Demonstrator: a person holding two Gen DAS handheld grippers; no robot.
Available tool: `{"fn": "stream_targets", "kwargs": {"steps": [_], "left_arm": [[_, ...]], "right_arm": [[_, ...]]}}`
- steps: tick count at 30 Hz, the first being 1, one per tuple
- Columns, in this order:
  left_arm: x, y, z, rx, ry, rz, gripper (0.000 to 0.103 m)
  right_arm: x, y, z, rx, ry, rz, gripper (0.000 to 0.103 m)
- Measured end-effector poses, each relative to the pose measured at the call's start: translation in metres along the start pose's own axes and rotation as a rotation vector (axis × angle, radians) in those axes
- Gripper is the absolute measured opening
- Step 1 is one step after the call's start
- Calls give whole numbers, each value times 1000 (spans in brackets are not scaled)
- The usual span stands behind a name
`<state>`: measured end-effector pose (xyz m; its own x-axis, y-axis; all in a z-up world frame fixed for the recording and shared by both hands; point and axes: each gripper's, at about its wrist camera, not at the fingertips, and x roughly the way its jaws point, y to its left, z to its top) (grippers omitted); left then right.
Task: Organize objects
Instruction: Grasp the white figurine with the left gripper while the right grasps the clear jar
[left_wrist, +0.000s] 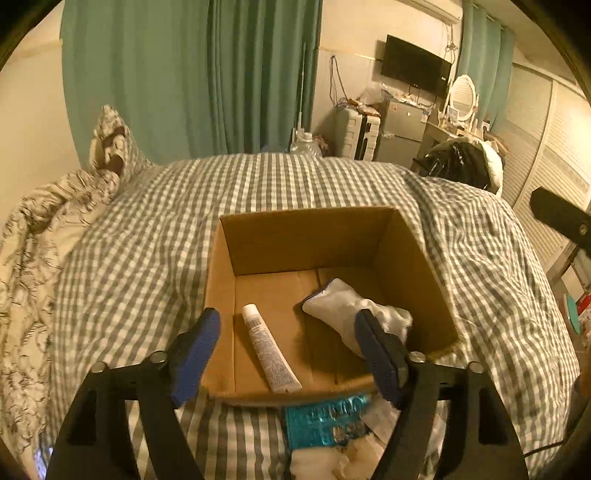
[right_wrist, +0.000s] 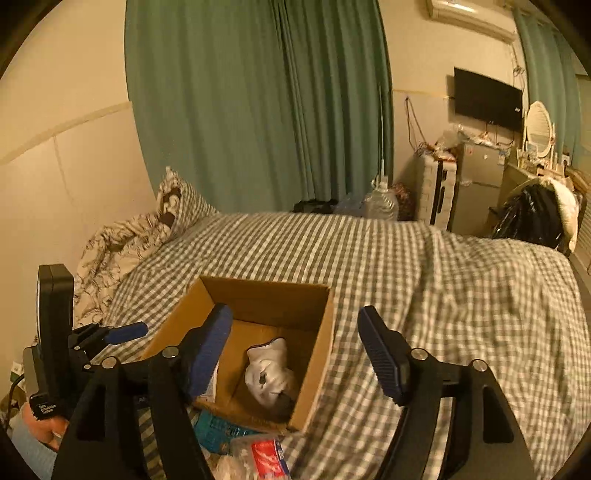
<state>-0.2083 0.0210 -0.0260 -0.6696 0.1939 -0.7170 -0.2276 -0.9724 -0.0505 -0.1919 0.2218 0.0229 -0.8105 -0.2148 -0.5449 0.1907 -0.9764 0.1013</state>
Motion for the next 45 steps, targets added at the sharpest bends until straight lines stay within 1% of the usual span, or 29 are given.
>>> {"fn": "stream_targets", "kwargs": {"steps": [1, 4, 6, 7, 10, 12, 16, 18, 21, 24, 26, 30, 31, 32, 33, 35, 36, 37, 38, 39, 45], "left_arm": [[-10, -3, -2, 5, -15, 11, 84], [-32, -8, -9, 4, -34, 24, 95], [-42, -10, -15, -6, -49, 29, 96], [-47, -10, -20, -8, -53, 36, 96], [-50, -12, -36, -22, -49, 63, 101], [-46, -12, -48, -33, -30, 59, 101], [-22, -13, -75, -48, 52, 60, 102], [-8, -16, -88, -37, 94, 62, 102], [11, -20, -107, -13, 145, 64, 102], [26, -25, -122, 23, 187, 81, 101], [33, -25, -129, 32, 212, 75, 100], [40, -30, -143, 71, 243, 74, 97], [41, -34, -145, 87, 251, 71, 96], [42, -37, -147, 100, 261, 63, 89], [43, -38, -149, 105, 271, 55, 86], [46, -39, -152, 100, 294, 28, 67], [47, -40, -153, 96, 301, 14, 62], [47, -39, -155, 90, 305, -1, 53], [45, -39, -156, 86, 304, -7, 47], [43, -39, -156, 86, 298, -7, 46], [29, -37, -158, 61, 268, -38, 44]], "right_arm": [[-11, 1, 1, -1, -10, -1, 74], [-40, 3, -1, -24, -39, -5, 81], [-54, 4, -4, -38, -50, -5, 86], [-60, 5, -7, -44, -52, -5, 87], [-68, 7, -22, -58, -41, -8, 91], [-65, 11, -36, -64, -15, -7, 93], [-38, 18, -69, -88, 65, -16, 94], [-21, 22, -89, -107, 121, -10, 94], [-2, 24, -113, -122, 178, -4, 94], [14, 21, -132, -112, 235, 3, 94], [22, 16, -140, -98, 267, 19, 94], [32, 11, -151, -76, 306, 16, 94], [34, 11, -154, -76, 314, 20, 94], [35, 12, -156, -78, 320, 24, 94], [36, 13, -158, -82, 328, 26, 93], [38, 17, -161, -91, 342, 28, 92], [39, 18, -163, -95, 348, 30, 91], [40, 19, -164, -98, 354, 32, 90], [42, 20, -165, -101, 360, 36, 88], [44, 23, -167, -104, 367, 38, 86], [59, 28, -175, -118, 413, 44, 74]]}}
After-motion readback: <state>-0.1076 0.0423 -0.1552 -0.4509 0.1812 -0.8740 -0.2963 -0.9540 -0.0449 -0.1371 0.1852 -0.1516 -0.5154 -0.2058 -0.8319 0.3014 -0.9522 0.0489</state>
